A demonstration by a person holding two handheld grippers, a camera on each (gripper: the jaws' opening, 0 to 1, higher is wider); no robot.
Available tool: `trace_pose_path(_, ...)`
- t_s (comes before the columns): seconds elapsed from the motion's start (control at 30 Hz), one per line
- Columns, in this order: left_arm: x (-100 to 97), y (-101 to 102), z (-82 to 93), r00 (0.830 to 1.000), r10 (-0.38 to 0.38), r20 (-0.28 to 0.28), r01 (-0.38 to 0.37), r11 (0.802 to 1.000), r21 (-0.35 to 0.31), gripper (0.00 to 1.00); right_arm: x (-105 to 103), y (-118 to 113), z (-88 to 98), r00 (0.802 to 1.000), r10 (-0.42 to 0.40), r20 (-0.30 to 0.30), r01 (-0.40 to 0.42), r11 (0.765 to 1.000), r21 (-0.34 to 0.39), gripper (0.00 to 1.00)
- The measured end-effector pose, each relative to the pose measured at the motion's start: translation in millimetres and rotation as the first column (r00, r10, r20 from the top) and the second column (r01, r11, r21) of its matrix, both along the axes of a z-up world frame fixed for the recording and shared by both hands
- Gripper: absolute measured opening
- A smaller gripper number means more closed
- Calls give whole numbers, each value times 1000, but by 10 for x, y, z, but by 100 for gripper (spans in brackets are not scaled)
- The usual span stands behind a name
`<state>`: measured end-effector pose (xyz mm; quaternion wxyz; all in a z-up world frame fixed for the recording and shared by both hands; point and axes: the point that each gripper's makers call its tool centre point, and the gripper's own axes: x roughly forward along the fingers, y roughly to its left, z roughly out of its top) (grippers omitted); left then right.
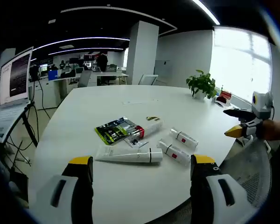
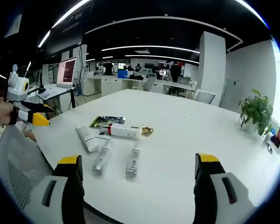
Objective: Arrange the skincare products in the storage area until every visible bottle or jar stands upright without overlapping.
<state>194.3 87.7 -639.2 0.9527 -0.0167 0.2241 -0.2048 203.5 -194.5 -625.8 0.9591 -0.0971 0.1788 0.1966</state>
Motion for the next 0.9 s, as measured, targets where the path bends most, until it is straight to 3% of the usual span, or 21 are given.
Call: trace_pose_path(0.9, 1, 15, 19, 1000, 5, 11, -5, 1000, 5, 78, -12, 2, 4, 1000, 1, 6, -1, 1000, -4, 99)
